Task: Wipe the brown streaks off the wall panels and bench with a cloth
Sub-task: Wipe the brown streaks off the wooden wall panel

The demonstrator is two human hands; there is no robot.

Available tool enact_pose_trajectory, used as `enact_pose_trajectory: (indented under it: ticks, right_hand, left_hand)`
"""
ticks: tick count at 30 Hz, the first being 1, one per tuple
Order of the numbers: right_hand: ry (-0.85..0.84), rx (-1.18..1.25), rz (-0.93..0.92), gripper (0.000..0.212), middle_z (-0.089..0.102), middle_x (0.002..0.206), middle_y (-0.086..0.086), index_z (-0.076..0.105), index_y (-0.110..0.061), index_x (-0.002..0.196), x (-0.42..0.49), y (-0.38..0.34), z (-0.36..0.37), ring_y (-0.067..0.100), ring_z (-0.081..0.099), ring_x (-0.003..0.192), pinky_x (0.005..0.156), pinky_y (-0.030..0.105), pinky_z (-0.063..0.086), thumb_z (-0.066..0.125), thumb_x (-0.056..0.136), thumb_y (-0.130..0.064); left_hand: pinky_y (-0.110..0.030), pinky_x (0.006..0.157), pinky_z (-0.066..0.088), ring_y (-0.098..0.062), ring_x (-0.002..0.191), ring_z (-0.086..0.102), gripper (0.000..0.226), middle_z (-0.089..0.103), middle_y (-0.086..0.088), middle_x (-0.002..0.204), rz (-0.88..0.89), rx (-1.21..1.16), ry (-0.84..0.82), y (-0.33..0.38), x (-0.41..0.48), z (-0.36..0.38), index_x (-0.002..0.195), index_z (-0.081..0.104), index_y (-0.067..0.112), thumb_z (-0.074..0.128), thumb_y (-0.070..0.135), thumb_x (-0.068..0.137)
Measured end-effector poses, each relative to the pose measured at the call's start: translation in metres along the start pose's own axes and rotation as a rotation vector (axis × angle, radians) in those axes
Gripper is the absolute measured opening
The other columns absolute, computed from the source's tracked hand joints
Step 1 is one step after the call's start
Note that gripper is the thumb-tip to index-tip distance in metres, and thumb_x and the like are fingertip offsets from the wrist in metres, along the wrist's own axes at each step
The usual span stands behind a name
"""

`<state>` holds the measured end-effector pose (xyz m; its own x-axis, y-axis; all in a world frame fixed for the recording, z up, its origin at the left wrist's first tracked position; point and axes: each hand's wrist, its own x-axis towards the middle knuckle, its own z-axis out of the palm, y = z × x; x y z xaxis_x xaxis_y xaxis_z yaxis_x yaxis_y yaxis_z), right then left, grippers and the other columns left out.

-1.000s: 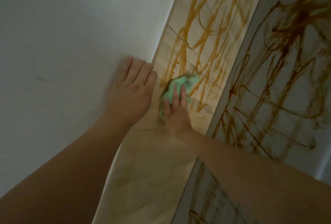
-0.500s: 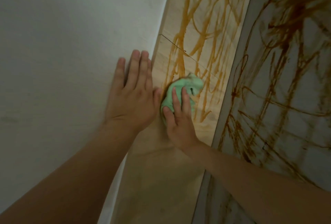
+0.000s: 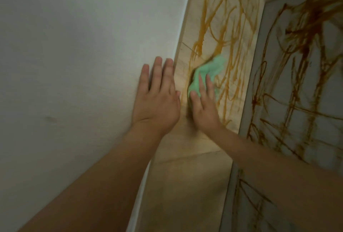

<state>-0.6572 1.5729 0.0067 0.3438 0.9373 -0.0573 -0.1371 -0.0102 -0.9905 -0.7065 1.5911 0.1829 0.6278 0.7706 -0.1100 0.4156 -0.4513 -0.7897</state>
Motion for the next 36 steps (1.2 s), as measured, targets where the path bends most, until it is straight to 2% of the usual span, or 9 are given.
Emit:
enact_pose_trajectory:
  ticks: [3,6,14,19,22,25,28,33,36]
  right_hand:
    - [-0.162,-0.115,-0.052,0.058,-0.019,0.168,-0.018,0.0,-0.052,0.157,-0.071,0.022,0.004,0.009,-0.016,0.157,0.128,0.033,0.003,0.034,0.11,-0.049]
    - [-0.342,-0.16,0.092,0.06,-0.023,0.163,-0.027,-0.007,-0.059,0.149,-0.087,0.024,-0.011,0.008,-0.014,0.156,0.129,0.04,0.013,0.036,0.108,-0.053]
    - [-0.2,-0.139,-0.176,0.05,-0.006,0.172,-0.016,0.009,-0.063,0.151,-0.013,0.001,-0.018,0.013,-0.009,0.159,0.126,0.032,-0.001,0.034,0.109,-0.052]
    - [-0.079,0.02,0.259,0.061,-0.003,0.174,-0.005,0.008,-0.037,0.165,0.029,0.013,-0.025,0.016,-0.005,0.159,0.127,0.039,-0.001,0.028,0.11,-0.054]
    - [-0.097,-0.002,0.349,0.065,-0.005,0.174,-0.001,0.003,-0.029,0.165,-0.02,0.021,-0.014,0.017,-0.007,0.159,0.123,0.031,-0.006,0.028,0.11,-0.053]
    - [-0.201,0.054,0.269,0.057,-0.012,0.17,-0.016,-0.001,-0.051,0.157,-0.083,0.032,0.004,0.007,-0.013,0.156,0.123,0.029,-0.006,0.031,0.109,-0.054]
    - [-0.144,0.152,0.241,0.043,-0.006,0.163,-0.034,0.006,-0.071,0.143,-0.084,0.046,0.007,0.0,-0.01,0.155,0.126,0.034,0.0,0.028,0.11,-0.054]
    - [0.06,0.238,0.575,0.06,-0.001,0.173,-0.01,0.006,-0.031,0.165,-0.034,0.106,-0.002,0.01,-0.002,0.158,0.122,0.028,-0.002,0.021,0.111,-0.053]
    - [0.111,0.247,0.763,0.065,0.007,0.174,-0.003,0.009,-0.026,0.166,-0.019,0.168,-0.008,0.018,0.006,0.159,0.128,0.036,0.002,0.017,0.11,-0.057]
  left_hand:
    - [-0.055,0.127,-0.003,-0.034,0.159,-0.002,0.07,0.007,-0.011,0.173,-0.012,-0.006,-0.035,0.0,-0.001,-0.006,0.163,0.006,0.0,0.021,0.04,0.107]
    - [-0.053,0.126,-0.006,-0.033,0.158,-0.011,0.071,-0.003,-0.013,0.173,-0.029,0.004,-0.095,0.003,-0.003,-0.015,0.163,-0.001,0.002,0.016,0.043,0.107]
    - [-0.056,0.126,0.002,-0.042,0.158,-0.006,0.086,0.003,-0.032,0.167,0.065,0.009,-0.127,-0.001,-0.025,0.0,0.159,0.007,-0.011,0.013,0.048,0.096]
    - [-0.057,0.126,0.002,-0.042,0.157,-0.011,0.098,-0.006,-0.032,0.167,0.057,0.017,-0.155,0.0,-0.021,-0.005,0.159,0.001,-0.01,0.015,0.062,0.093]
    - [-0.057,0.125,-0.001,-0.041,0.156,-0.014,0.107,-0.01,-0.033,0.166,0.038,0.004,-0.163,0.001,-0.021,-0.01,0.158,-0.002,-0.011,0.019,0.069,0.09]
    - [-0.057,0.125,-0.003,-0.042,0.156,-0.018,0.106,-0.014,-0.033,0.165,0.03,0.011,-0.177,0.002,-0.022,-0.012,0.158,-0.006,-0.011,0.016,0.069,0.09]
    - [-0.058,0.125,-0.002,-0.044,0.155,-0.017,0.106,-0.014,-0.034,0.165,0.024,0.059,-0.167,0.005,-0.02,-0.007,0.157,-0.007,-0.011,0.018,0.068,0.091]
    - [-0.06,0.125,0.001,-0.044,0.156,-0.013,0.109,-0.009,-0.034,0.166,0.023,0.089,-0.17,0.007,-0.018,-0.001,0.158,-0.002,-0.011,0.02,0.071,0.09]
    - [-0.06,0.125,0.001,-0.044,0.156,-0.013,0.11,-0.009,-0.032,0.166,0.022,0.13,-0.164,0.009,-0.017,0.004,0.158,-0.003,-0.01,0.016,0.073,0.089]
